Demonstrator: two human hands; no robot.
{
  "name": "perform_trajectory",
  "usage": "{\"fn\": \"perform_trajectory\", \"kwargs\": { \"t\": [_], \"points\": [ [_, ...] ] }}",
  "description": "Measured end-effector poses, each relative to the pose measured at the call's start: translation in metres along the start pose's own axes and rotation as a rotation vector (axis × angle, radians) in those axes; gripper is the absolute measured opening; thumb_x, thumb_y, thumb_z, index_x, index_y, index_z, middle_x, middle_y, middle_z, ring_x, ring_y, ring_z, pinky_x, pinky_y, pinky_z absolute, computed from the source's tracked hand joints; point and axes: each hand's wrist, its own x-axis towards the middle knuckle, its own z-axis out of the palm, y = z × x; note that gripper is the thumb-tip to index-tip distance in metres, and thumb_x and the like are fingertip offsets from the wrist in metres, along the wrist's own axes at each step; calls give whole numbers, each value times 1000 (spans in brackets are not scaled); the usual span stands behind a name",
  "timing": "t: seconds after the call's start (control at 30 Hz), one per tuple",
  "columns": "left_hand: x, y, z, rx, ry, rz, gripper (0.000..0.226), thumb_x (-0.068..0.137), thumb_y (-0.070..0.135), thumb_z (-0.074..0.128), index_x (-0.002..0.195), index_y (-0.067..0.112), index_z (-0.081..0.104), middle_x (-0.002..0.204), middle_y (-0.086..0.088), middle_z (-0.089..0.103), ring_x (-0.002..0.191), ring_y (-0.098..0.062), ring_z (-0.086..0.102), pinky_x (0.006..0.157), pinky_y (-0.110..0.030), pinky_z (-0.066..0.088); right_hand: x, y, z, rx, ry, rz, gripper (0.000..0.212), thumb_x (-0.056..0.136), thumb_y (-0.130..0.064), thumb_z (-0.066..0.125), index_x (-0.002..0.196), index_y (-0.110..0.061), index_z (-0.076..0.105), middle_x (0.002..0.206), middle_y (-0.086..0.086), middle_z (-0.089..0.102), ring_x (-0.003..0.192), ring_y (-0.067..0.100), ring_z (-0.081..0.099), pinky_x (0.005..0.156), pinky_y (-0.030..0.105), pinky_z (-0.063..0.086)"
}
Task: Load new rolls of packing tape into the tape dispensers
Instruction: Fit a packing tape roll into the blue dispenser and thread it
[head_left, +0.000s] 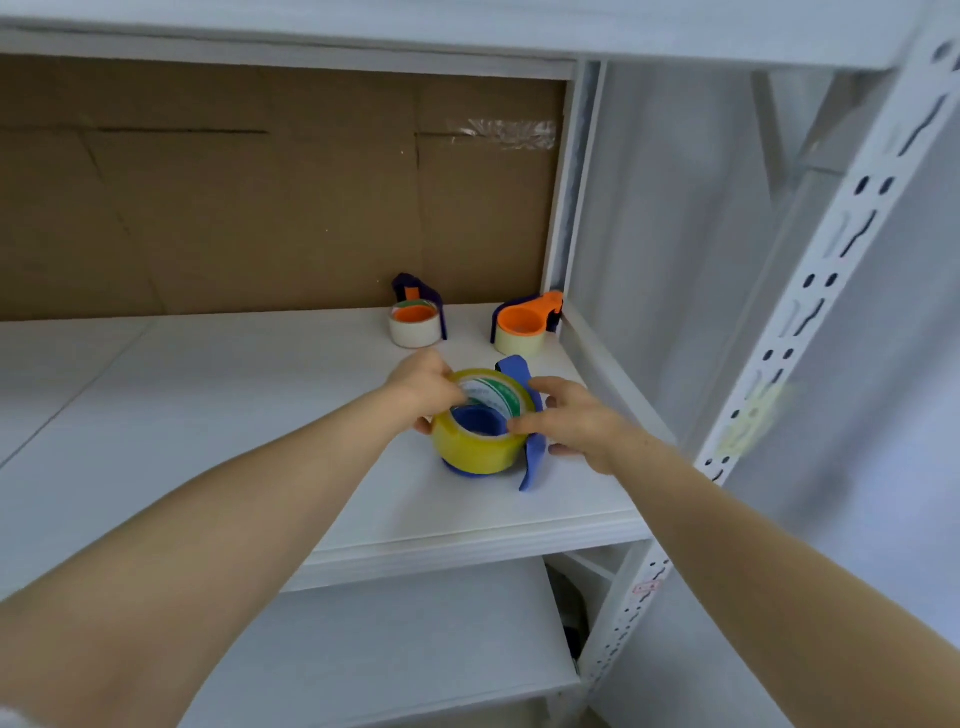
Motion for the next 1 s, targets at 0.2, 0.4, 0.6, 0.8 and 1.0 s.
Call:
{"fn": "perform_trajectory", "kwargs": {
  "t": [0.2, 0.4, 0.6, 0.8, 1.0],
  "points": [
    [17, 3, 9, 222, 23, 48, 38, 87, 44, 62, 71, 10, 56, 66, -7, 55, 65, -24, 56, 54, -29, 47, 3, 6, 0, -100, 11, -80, 69, 87, -5, 61, 147, -19, 29, 151, 4, 31, 135, 23, 36, 102, 36, 44],
    [28, -10, 28, 170, -18, 37, 36, 93, 39, 54, 87, 5, 67, 86, -14, 64, 80, -25, 54, 69, -32, 41, 4, 5, 1, -264, 21, -134, 65, 89, -2, 54, 147, -15, 28, 152, 3, 30, 137, 22, 32, 109, 33, 35],
    [28, -19, 25, -155, -5, -110, 35, 92, 32, 53, 106, 2, 63, 108, -17, 66, 103, -31, 62, 90, -39, 52, 9, 2, 2, -348, 76, -120, 75, 91, -29, 60, 150, -15, 16, 153, 6, 27, 138, 25, 33, 107, 34, 35],
    [6, -28, 25, -190, -148, -197, 41, 80, 31, 70, 107, 2, 59, 103, -17, 67, 92, -29, 67, 78, -39, 58, 23, 9, 21, 59, 122, 110, 64, 89, -31, 62, 138, -4, 30, 140, 13, 42, 125, 28, 45, 98, 33, 41],
    [-4, -24, 28, -491, -65, -259, 31, 83, 26, 67, 103, 4, 60, 87, -11, 64, 68, -19, 61, 55, -26, 53, 32, 17, 39, 266, 160, 109, 51, 82, -3, 66, 127, -5, 40, 121, 14, 52, 108, 30, 52, 85, 40, 48]
  ]
}}
